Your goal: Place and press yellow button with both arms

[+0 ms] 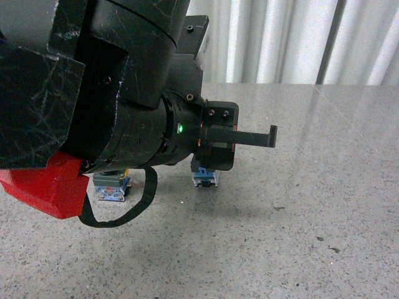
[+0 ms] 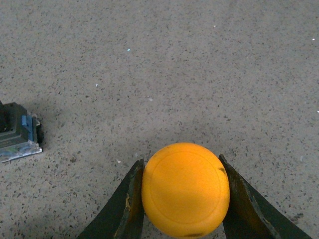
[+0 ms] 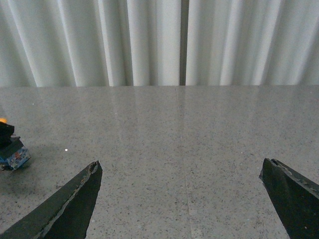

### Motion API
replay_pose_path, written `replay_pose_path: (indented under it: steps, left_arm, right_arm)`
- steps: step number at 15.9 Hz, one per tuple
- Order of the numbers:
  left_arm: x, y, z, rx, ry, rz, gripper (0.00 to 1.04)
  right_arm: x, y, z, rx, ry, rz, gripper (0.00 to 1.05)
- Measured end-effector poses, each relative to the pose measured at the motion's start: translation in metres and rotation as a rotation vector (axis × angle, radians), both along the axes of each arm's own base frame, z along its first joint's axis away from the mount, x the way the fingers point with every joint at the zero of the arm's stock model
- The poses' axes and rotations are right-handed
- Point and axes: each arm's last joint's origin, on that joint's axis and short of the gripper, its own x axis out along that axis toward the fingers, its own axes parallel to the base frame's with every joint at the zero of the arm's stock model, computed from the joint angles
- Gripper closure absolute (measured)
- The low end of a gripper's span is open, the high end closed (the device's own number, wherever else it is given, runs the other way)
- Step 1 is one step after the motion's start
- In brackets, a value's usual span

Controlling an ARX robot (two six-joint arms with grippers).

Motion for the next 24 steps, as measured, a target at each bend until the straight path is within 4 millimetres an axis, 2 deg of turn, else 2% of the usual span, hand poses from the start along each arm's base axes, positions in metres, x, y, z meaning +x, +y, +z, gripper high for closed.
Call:
replay_pose_path:
  steps: [1, 2, 3, 6, 7, 9, 12, 14, 18, 19, 20, 24]
  left_arm:
    - [0.001, 0.001, -0.002, 0.005, 0.011, 0.007, 0.71]
    - [0.001, 0.002, -0.005, 0.01, 0.033, 0.012, 0.58]
    - [0.0, 0.002, -0.007, 0.01, 0.047, 0.003, 0.38]
    - [0.0, 0.004, -0.004, 0.009, 0.044, 0.006, 0.09]
    - [0.001, 0.005, -0.001, 0.005, 0.035, 0.008, 0.05]
    - [0.002, 0.017, 0.022, -0.025, -0.031, 0.032, 0.07]
    - [-0.007, 0.056, 0.083, -0.076, -0.227, 0.098, 0.07]
    - [-0.031, 0.091, 0.113, -0.042, -0.356, 0.158, 0.07]
    - [-0.097, 0.14, 0.143, 0.073, -0.563, 0.214, 0.07]
    - [-0.117, 0.152, 0.139, 0.065, -0.563, 0.276, 0.17]
    - [-0.13, 0.163, 0.123, 0.031, -0.56, 0.309, 0.28]
    - [-0.151, 0.179, 0.065, -0.006, -0.516, 0.32, 0.75]
  right_arm:
    - [0.0, 0.0, 0.0, 0.0, 0.0, 0.0, 0.06]
    - [0.0, 0.0, 0.0, 0.0, 0.0, 0.0, 0.06]
    - [0.0, 0.0, 0.0, 0.0, 0.0, 0.0, 0.06]
    - [0.0, 0.0, 0.0, 0.0, 0.0, 0.0, 0.06]
    - [0.0, 0.0, 0.0, 0.0, 0.0, 0.0, 0.06]
    - [0.0, 0.0, 0.0, 0.0, 0.0, 0.0, 0.06]
    - [0.0, 0.0, 0.0, 0.0, 0.0, 0.0, 0.06]
    - [0.0, 0.0, 0.0, 0.0, 0.0, 0.0, 0.06]
    - [0.0, 0.0, 0.0, 0.0, 0.0, 0.0, 0.06]
    - [0.0, 0.0, 0.0, 0.0, 0.0, 0.0, 0.06]
    - [0.0, 0.0, 0.0, 0.0, 0.0, 0.0, 0.06]
    - [0.0, 0.0, 0.0, 0.0, 0.0, 0.0, 0.06]
